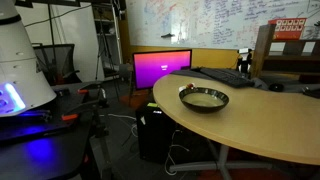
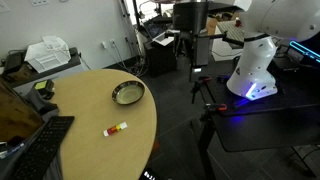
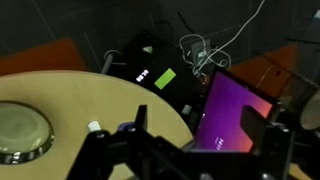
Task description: Put the glue stick in the bowl
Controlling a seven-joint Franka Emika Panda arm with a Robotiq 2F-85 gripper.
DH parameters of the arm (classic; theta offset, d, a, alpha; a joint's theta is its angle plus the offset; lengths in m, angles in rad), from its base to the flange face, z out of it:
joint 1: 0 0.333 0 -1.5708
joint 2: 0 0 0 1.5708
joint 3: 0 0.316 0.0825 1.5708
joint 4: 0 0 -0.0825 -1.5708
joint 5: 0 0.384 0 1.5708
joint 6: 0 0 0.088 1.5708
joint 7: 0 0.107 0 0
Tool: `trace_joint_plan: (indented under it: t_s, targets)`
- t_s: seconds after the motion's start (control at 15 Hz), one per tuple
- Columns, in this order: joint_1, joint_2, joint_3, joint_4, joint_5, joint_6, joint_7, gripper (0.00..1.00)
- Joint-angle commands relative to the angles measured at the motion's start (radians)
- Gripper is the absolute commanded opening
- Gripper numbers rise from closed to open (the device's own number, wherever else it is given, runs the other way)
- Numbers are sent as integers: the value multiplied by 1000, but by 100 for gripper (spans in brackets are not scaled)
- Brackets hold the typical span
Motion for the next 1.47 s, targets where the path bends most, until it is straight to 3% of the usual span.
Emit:
trace_joint_plan:
  t_s: [0.0,0.13,0.33,0.4,0.67,0.93,1.4]
  targets:
    - [-12,-1,10,3,7,-6,-5,100]
    - [-12,-1,10,3,7,-6,-5,100]
    - [-65,90,79,46,-102,36,54,100]
    - [-101,146,122,68,-182,76,88,100]
    - [-169,425,157,228,-404,177,119,100]
    - [-179,737,109,466,-530,255,62,100]
    - [-147,1143,41,817,-540,233,4,100]
